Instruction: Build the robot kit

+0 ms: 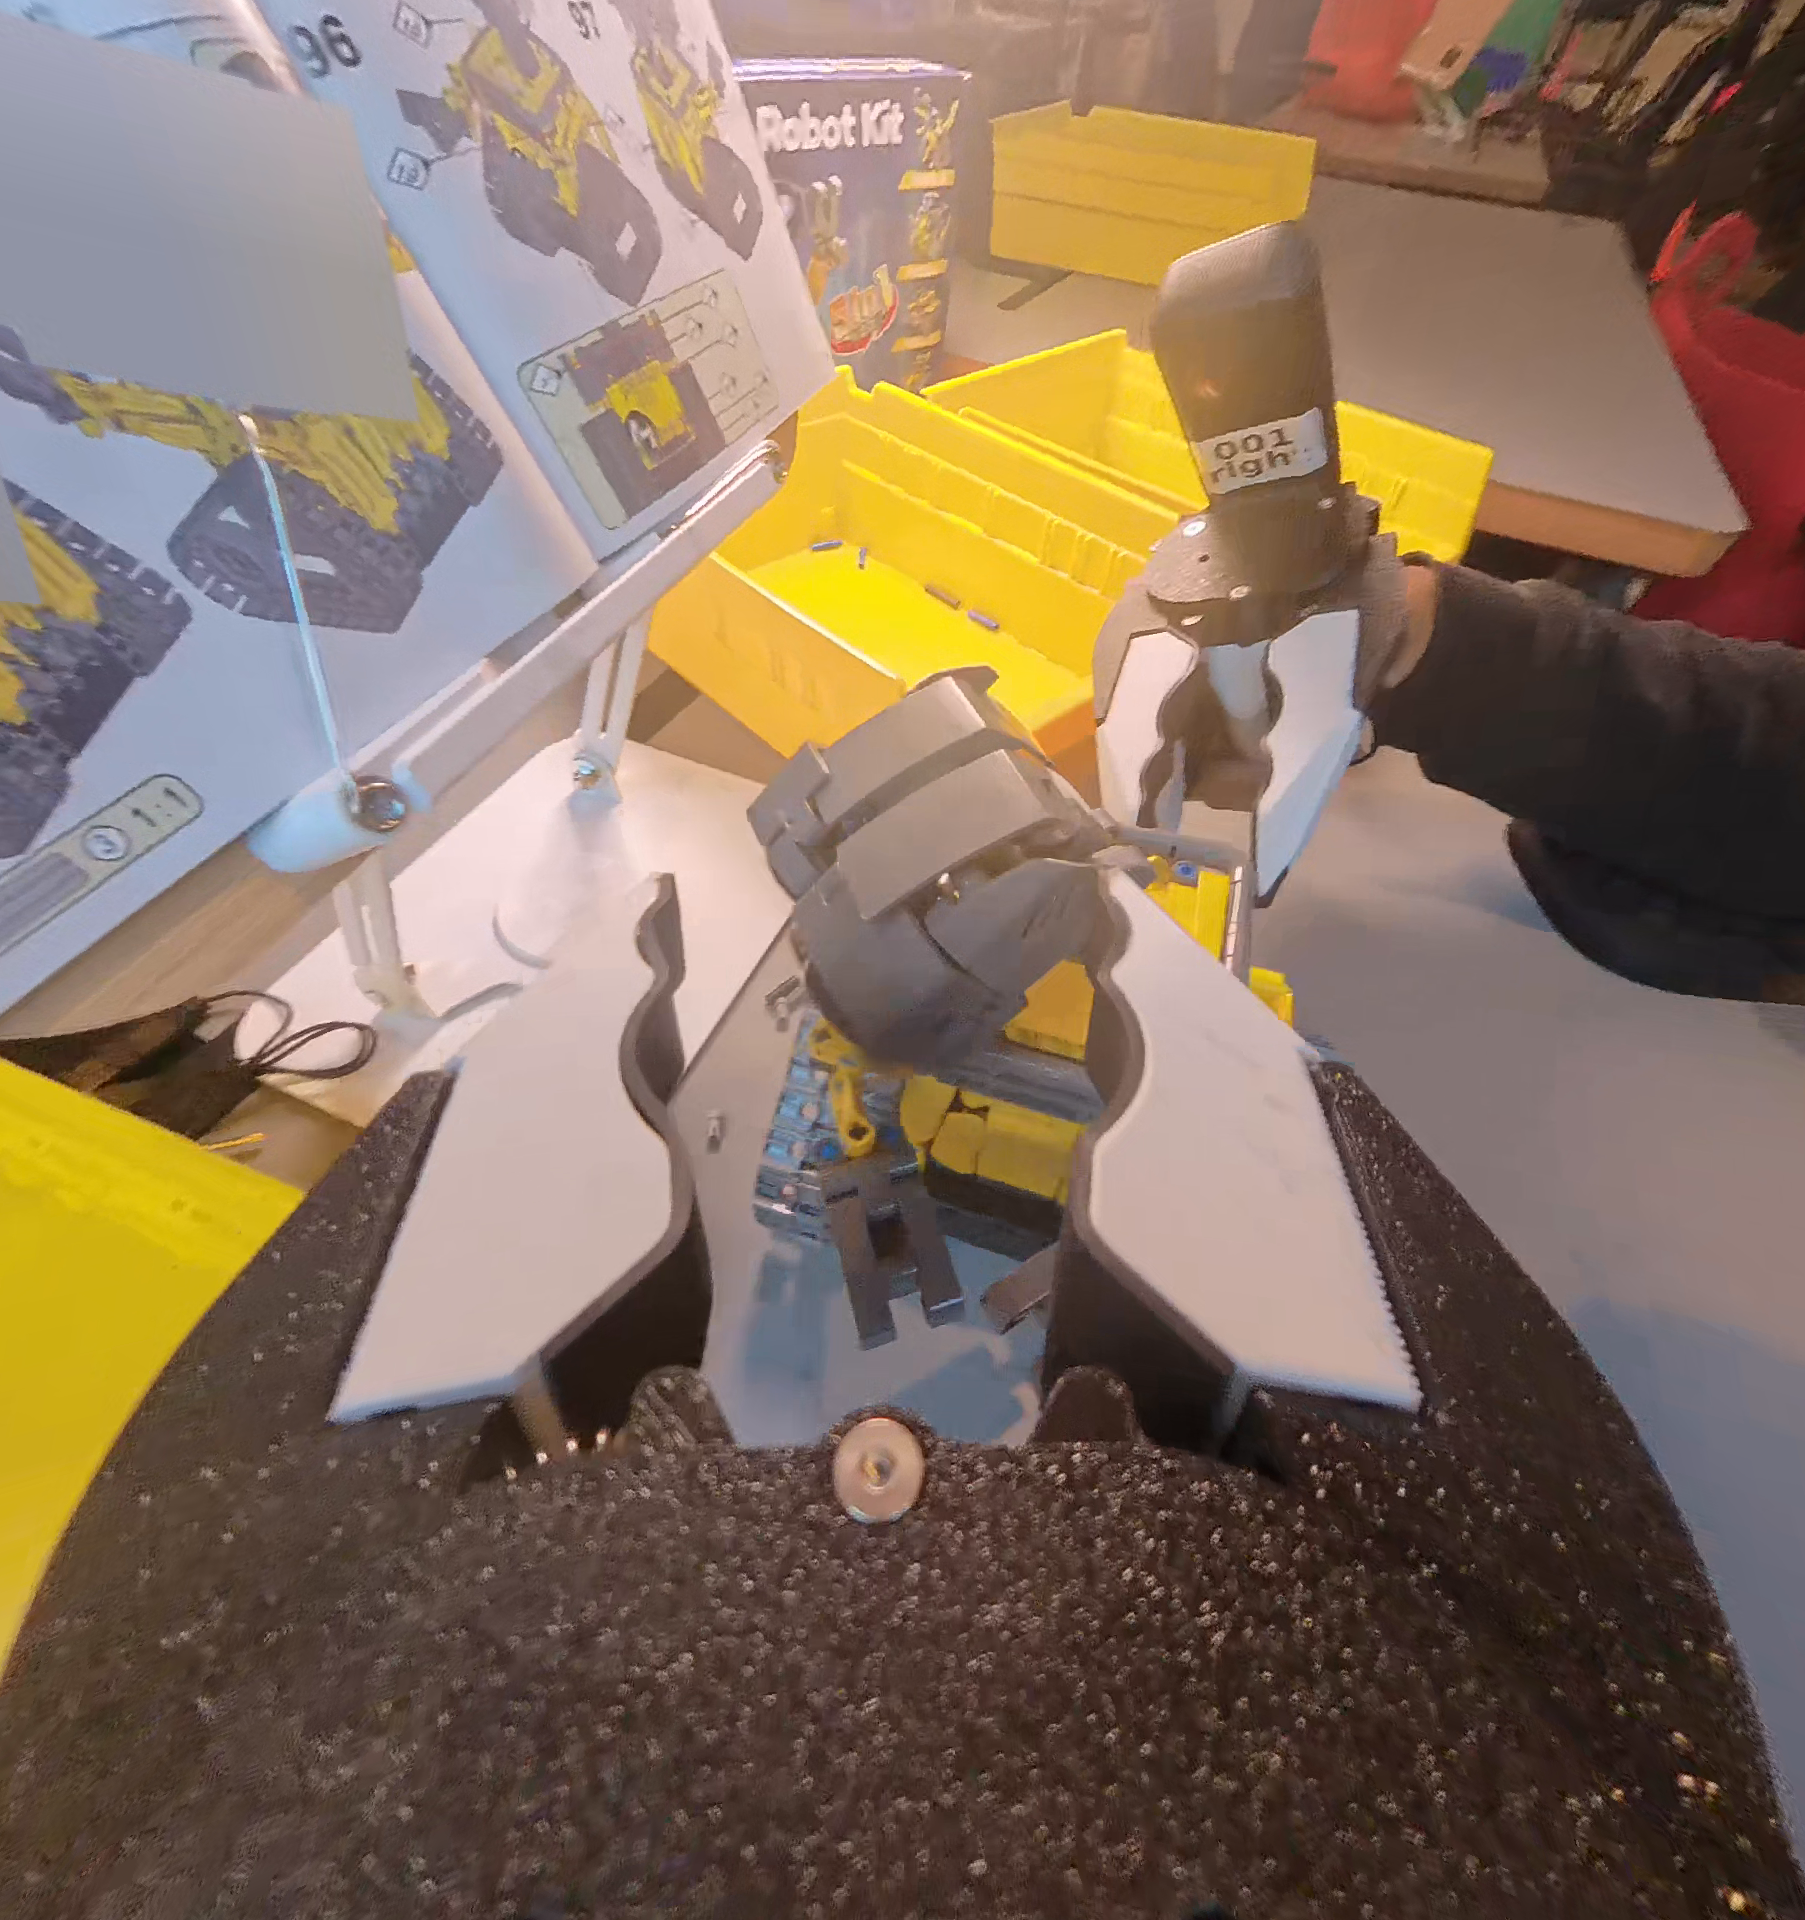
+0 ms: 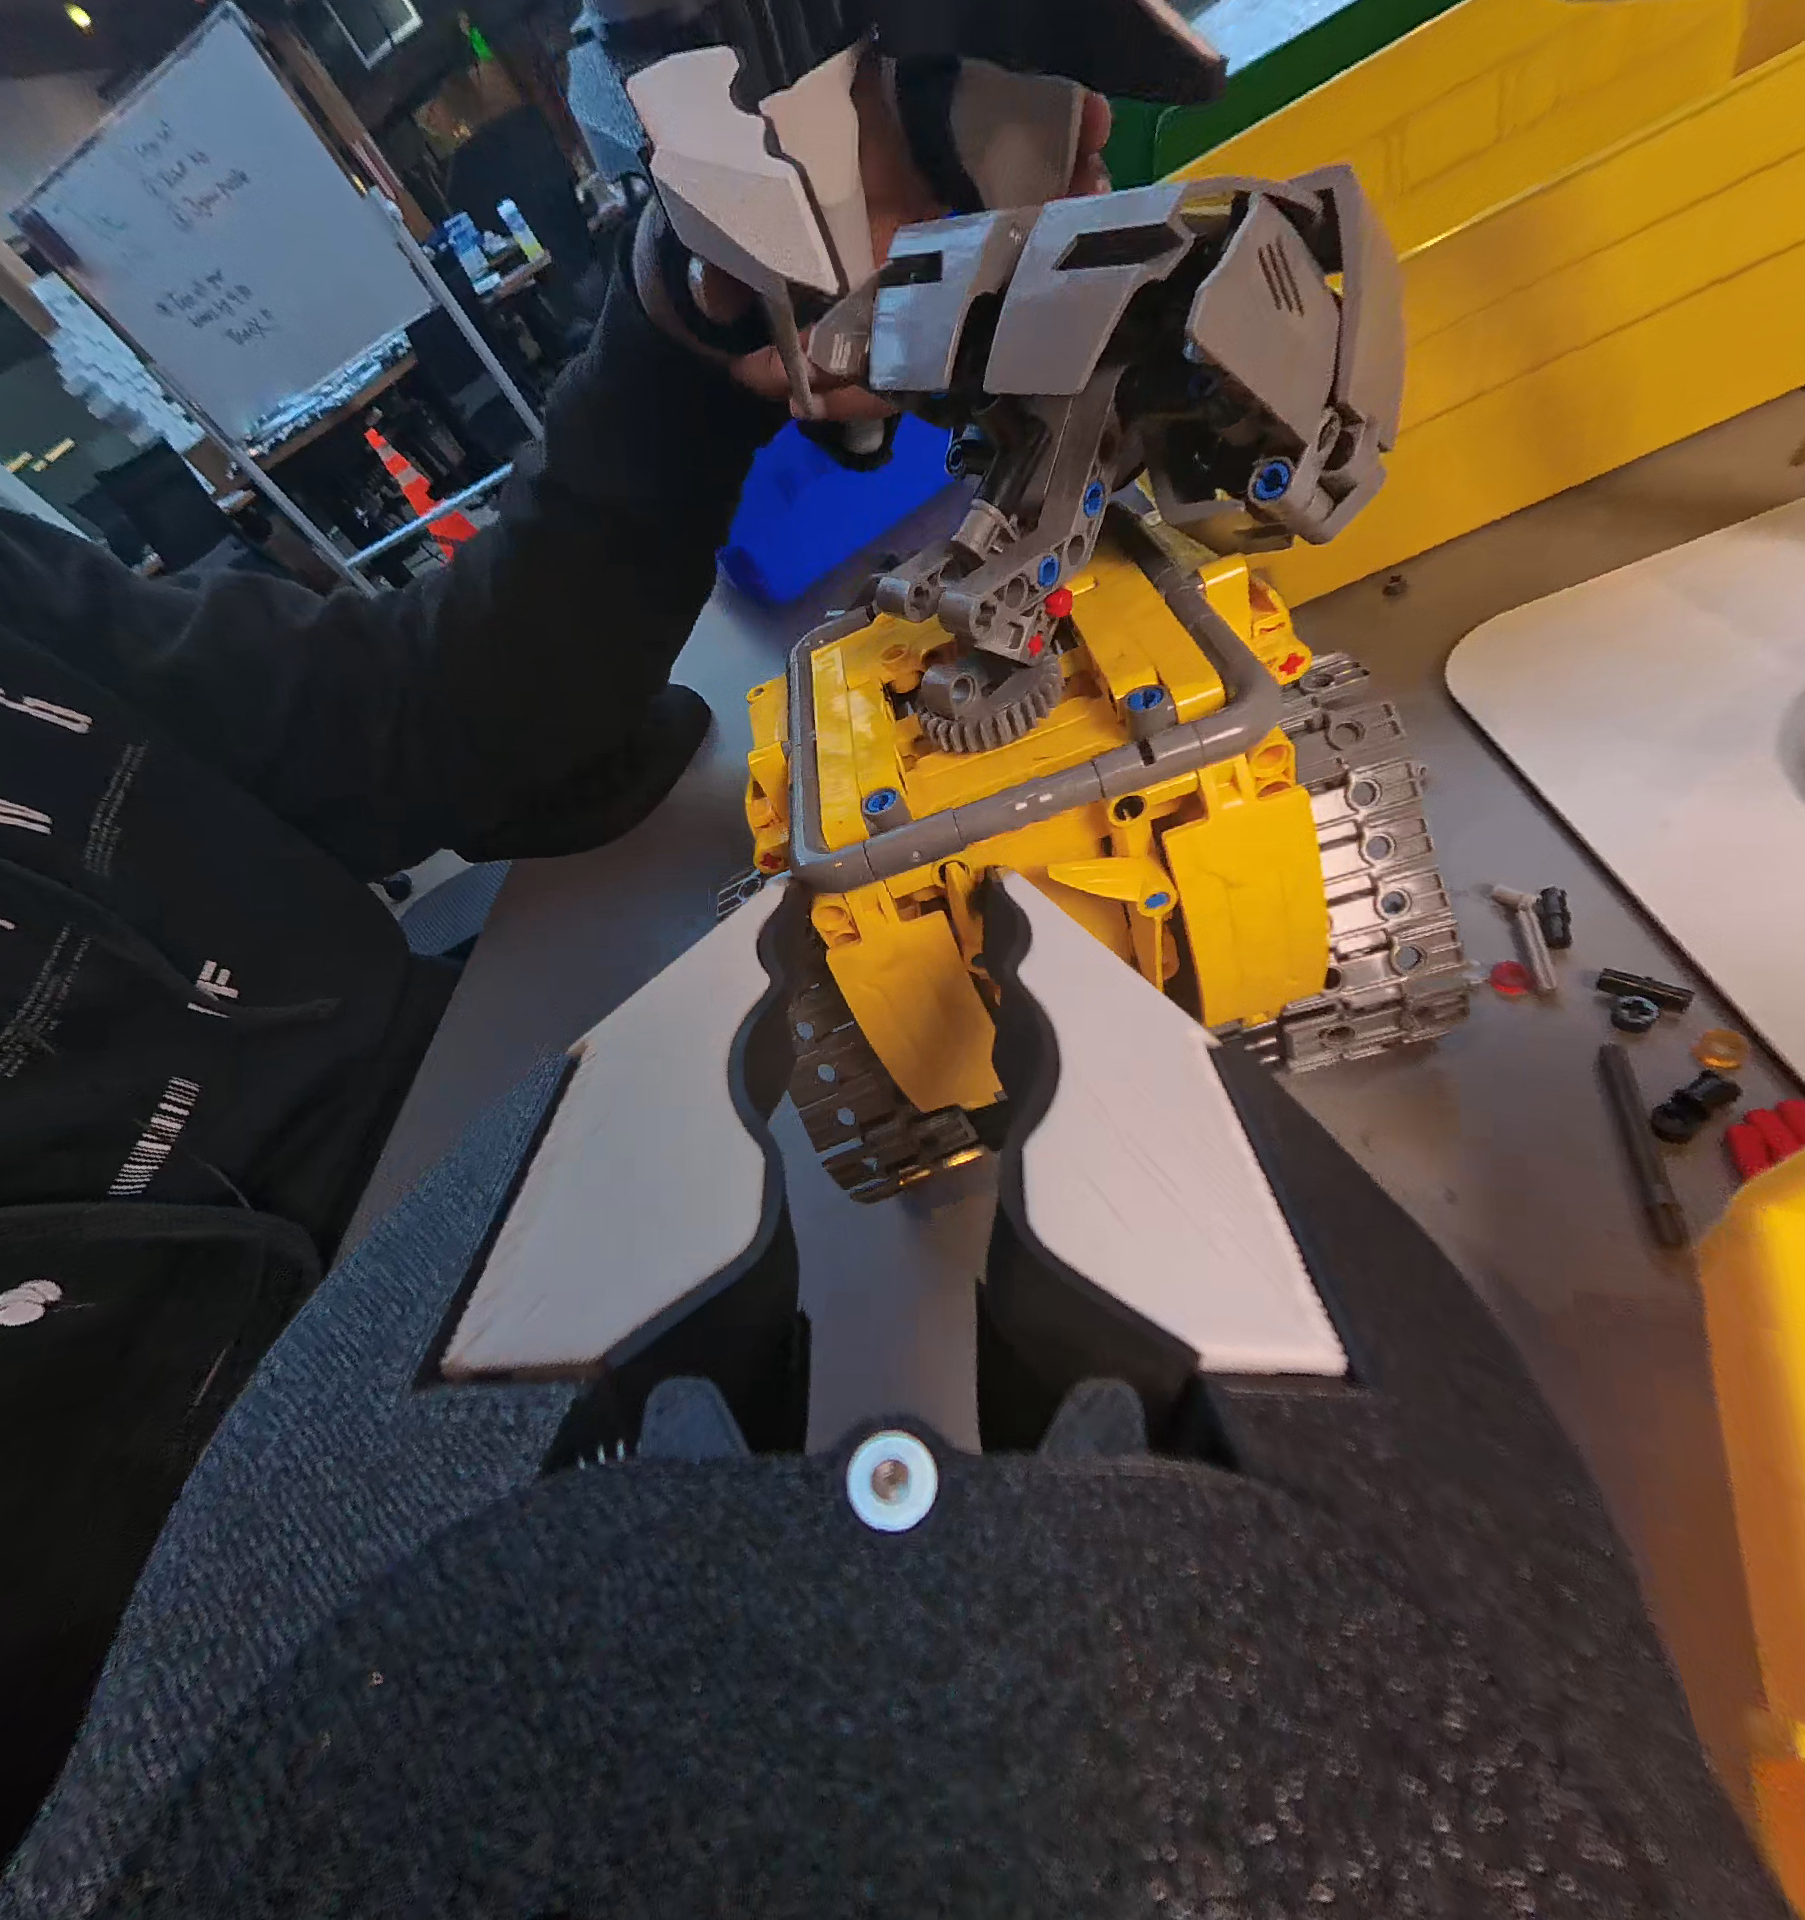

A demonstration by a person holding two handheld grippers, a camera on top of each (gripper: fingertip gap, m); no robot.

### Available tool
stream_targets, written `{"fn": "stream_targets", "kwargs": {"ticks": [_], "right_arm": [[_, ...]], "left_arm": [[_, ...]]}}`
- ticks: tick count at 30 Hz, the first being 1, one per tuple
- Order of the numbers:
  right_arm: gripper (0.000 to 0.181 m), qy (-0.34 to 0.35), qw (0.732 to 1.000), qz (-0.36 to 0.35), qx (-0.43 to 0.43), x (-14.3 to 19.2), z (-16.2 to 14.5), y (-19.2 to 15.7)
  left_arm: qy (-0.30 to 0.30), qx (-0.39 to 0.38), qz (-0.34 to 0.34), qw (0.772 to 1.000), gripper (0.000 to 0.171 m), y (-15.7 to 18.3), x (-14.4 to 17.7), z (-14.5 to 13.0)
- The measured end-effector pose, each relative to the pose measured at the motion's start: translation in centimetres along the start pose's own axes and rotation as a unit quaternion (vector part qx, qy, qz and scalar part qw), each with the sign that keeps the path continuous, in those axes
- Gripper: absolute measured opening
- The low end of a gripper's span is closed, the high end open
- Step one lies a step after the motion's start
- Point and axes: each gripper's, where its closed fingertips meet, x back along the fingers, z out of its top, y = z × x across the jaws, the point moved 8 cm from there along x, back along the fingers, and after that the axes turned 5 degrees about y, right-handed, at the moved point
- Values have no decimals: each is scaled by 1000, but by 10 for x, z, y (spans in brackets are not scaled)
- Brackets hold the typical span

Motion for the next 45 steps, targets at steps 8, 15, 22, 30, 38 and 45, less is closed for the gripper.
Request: {"fn": "stream_targets", "kwargs": {"ticks": [8,15,22,30,38,45], "right_arm": [[41,-28,999,-13,6,6,0,-3],[43,41,991,-111,70,22,45,-26],[39,-6,969,-217,118,-24,38,-24],[24,-33,972,-181,146,-23,27,-14],[24,-55,978,-93,177,-20,31,-1],[24,-35,985,-41,166,-19,30,7]], "left_arm": [[-81,-131,-24,988,70,24,-5,-10],[-139,-240,64,959,45,32,-13,-8],[-182,-308,98,929,44,56,-11,6],[-135,-289,23,948,51,79,0,19],[-44,-132,-73,988,79,51,0,7],[-28,-122,-91,988,67,50,-3,6]]}}
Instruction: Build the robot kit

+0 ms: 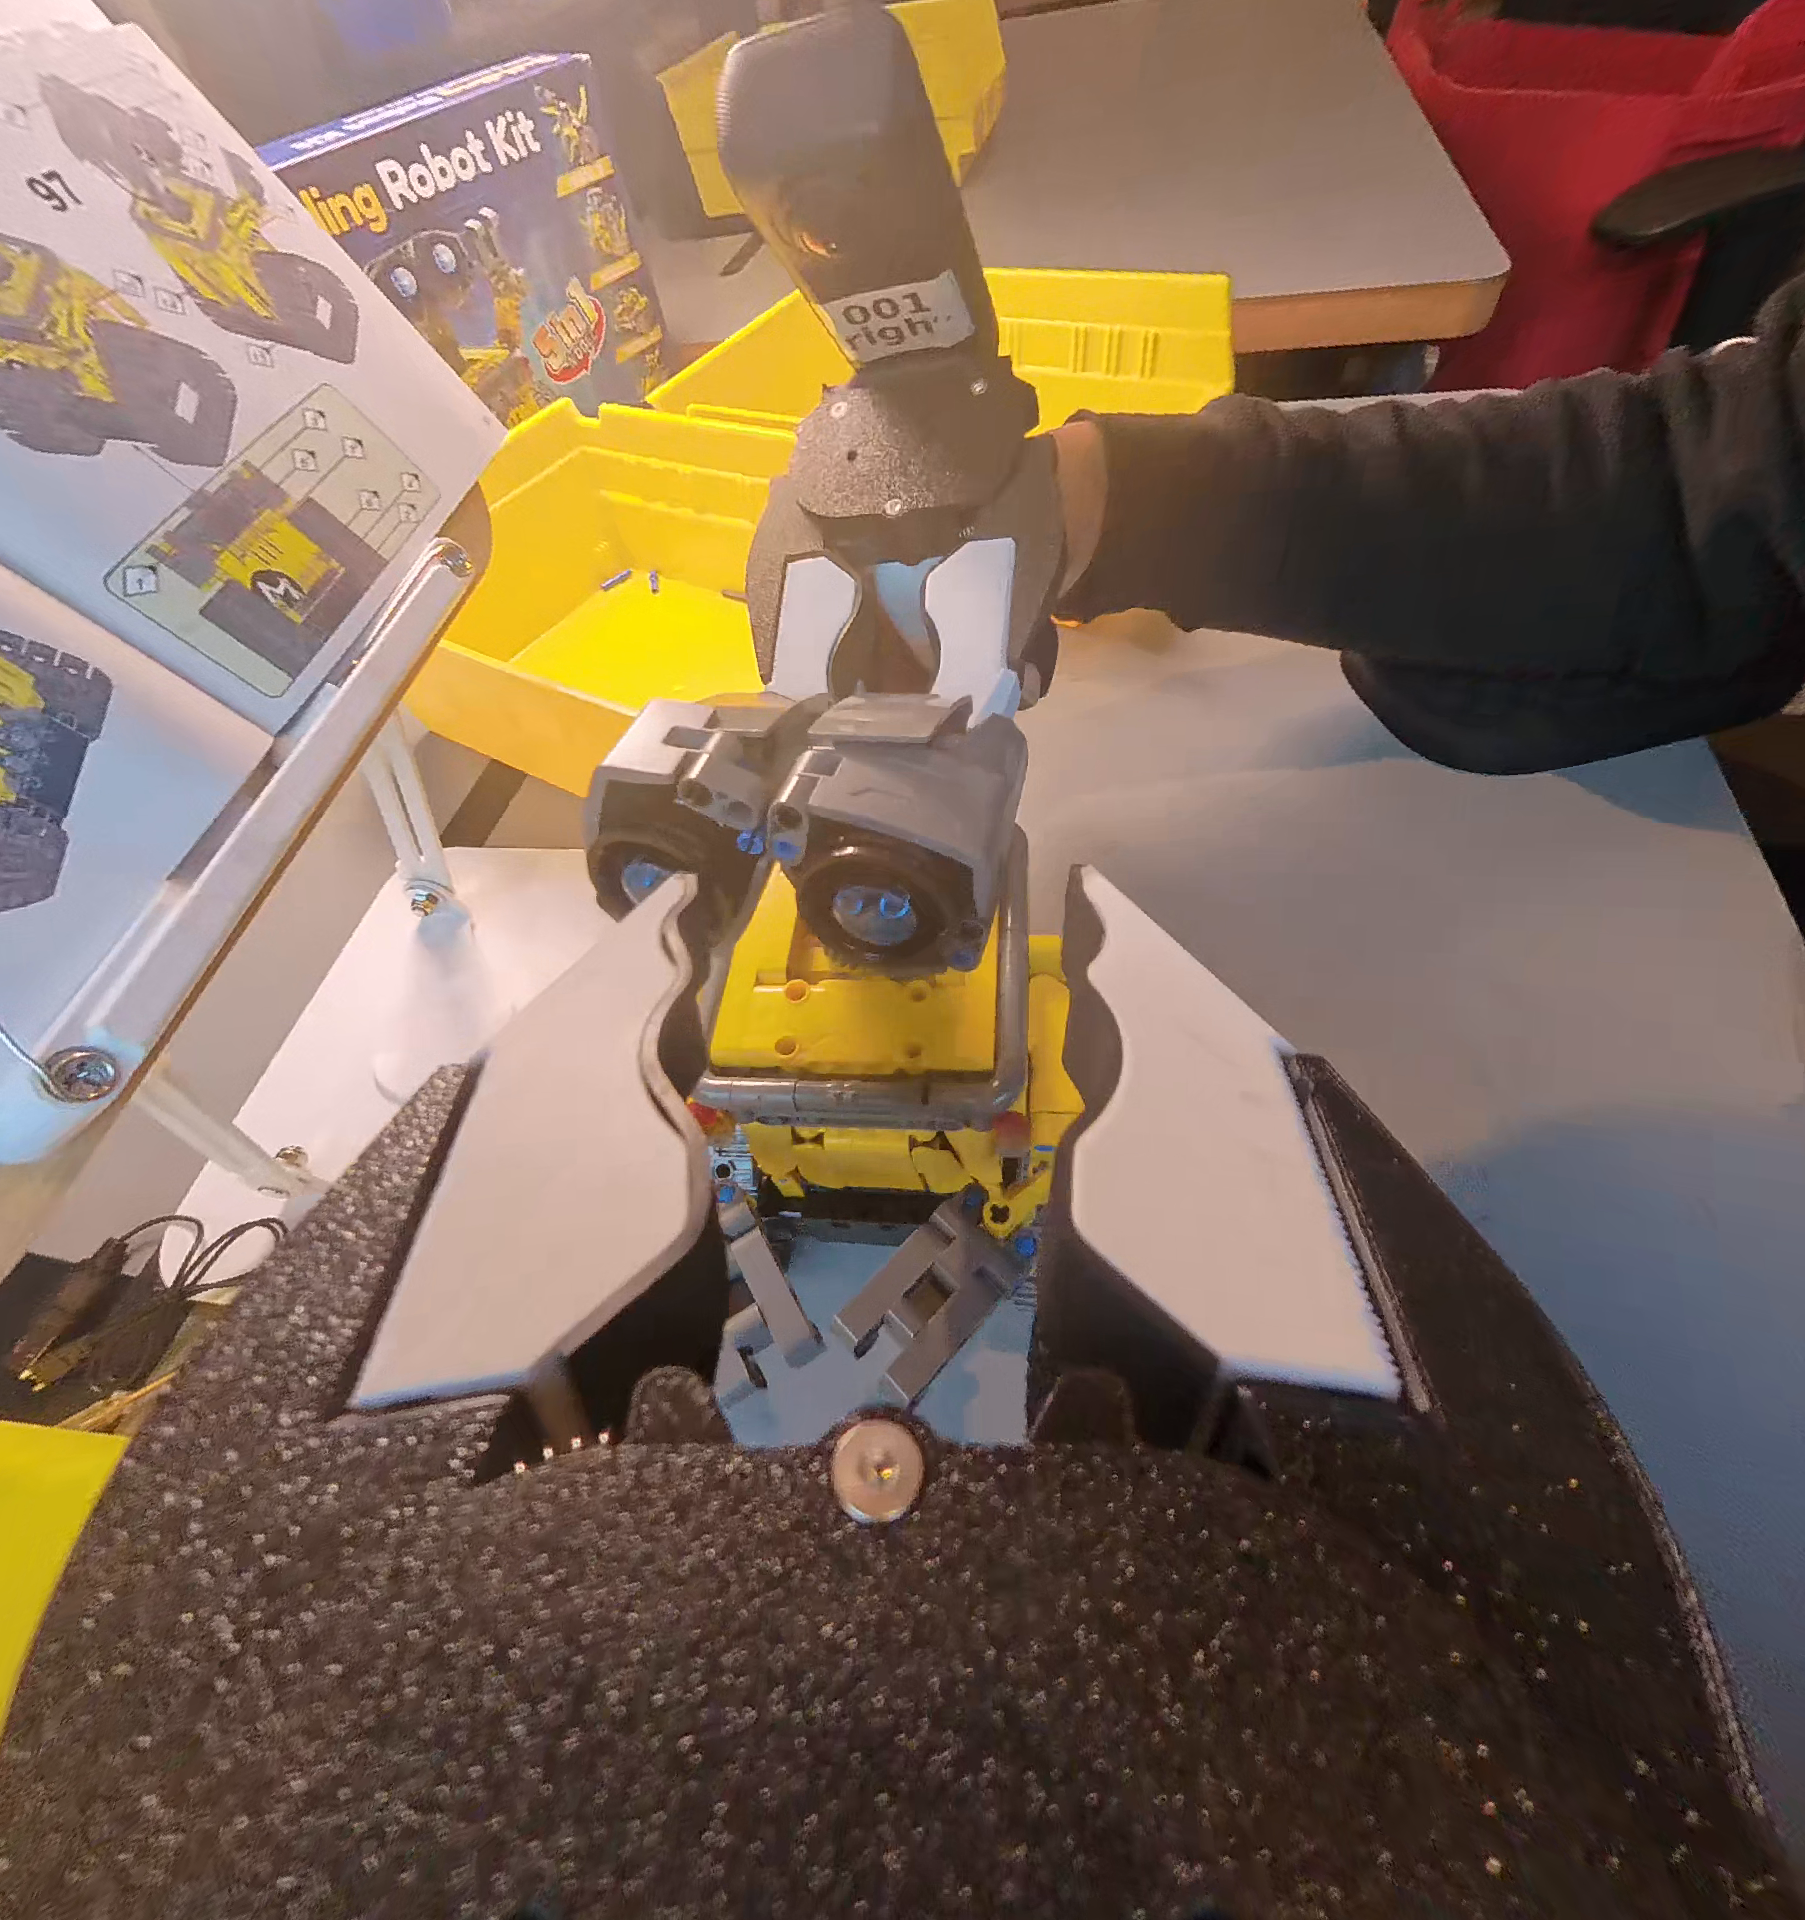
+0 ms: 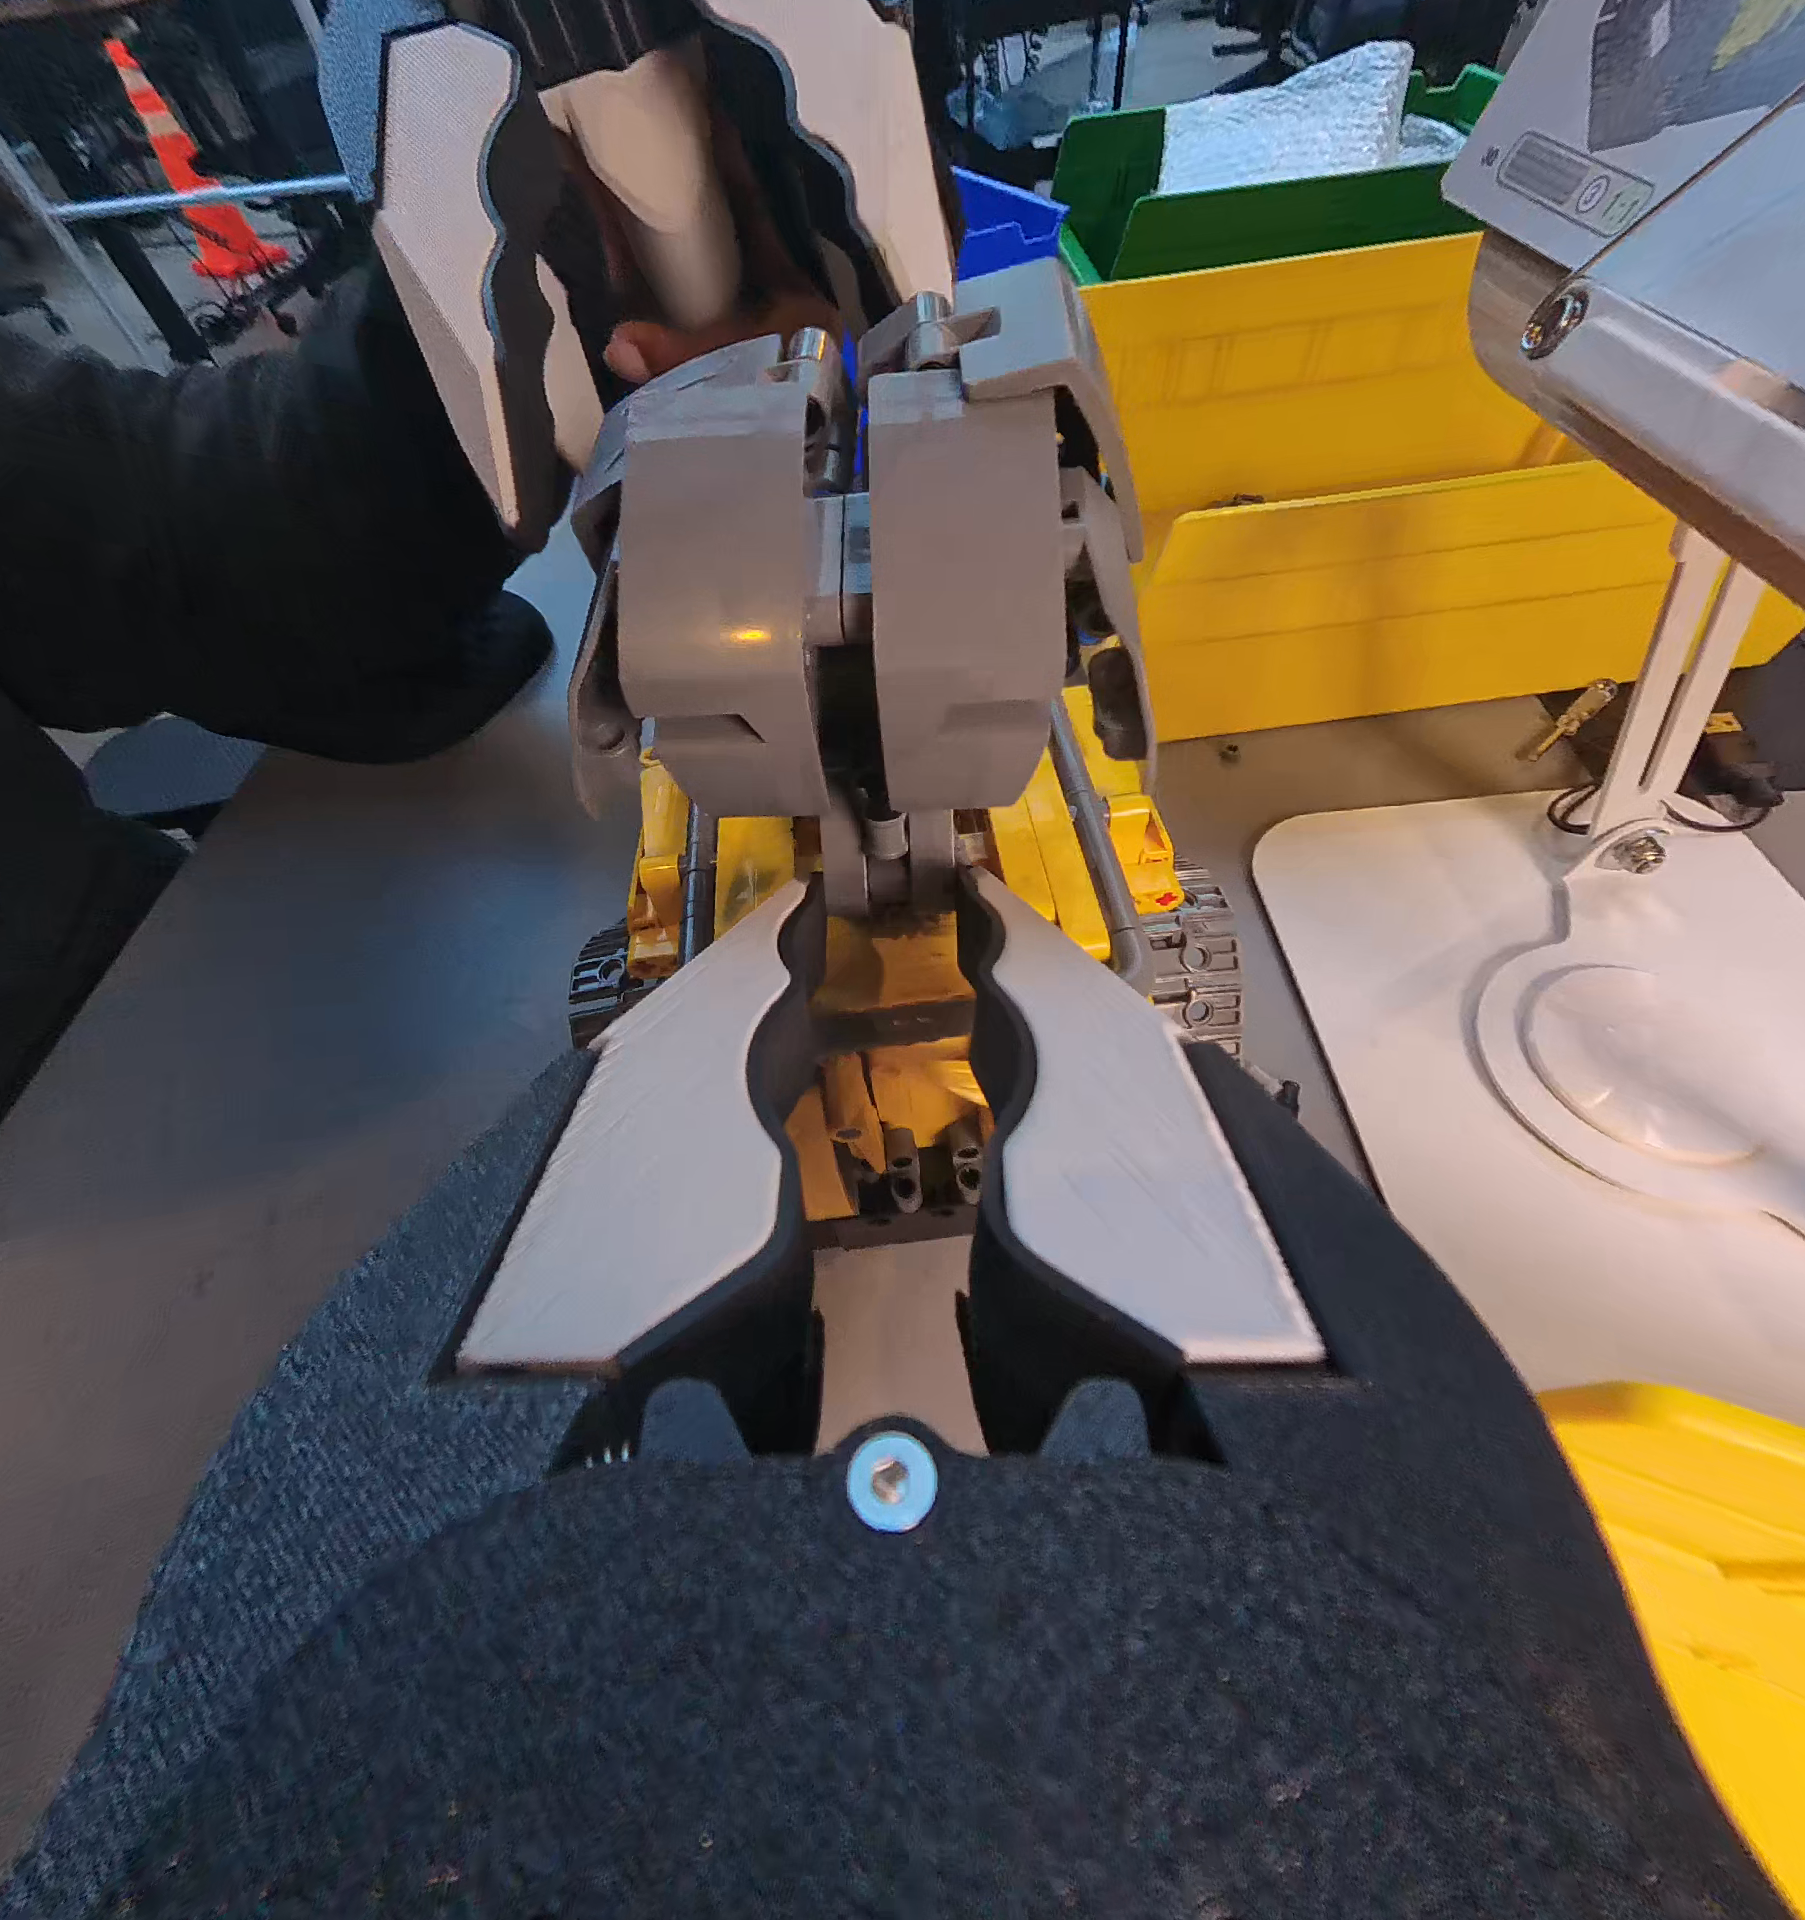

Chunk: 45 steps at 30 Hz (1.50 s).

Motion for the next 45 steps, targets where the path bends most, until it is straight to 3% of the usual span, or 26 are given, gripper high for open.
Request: {"fn": "stream_targets", "kwargs": {"ticks": [3,7,10,12,16,29,45], "right_arm": [[24,9,1000,-1,1,0,-1,0],[25,15,1000,-1,4,1,-2,0],[25,22,1000,2,-5,0,-3,0],[25,25,1000,3,-11,0,-4,0],[25,27,999,5,-20,1,-5,0],[24,53,997,-3,-58,8,-5,6],[25,73,993,0,-93,7,-5,9]], "left_arm": [[15,5,-26,1000,58,1,9,-1],[46,42,-2,998,82,-14,14,-8],[75,74,-12,994,106,-18,-1,-12],[79,78,-18,994,113,-17,-14,-13],[80,73,10,994,90,-19,-23,-13],[13,157,62,986,89,-22,-24,-3],[11,174,55,983,88,-25,-20,-5]]}}
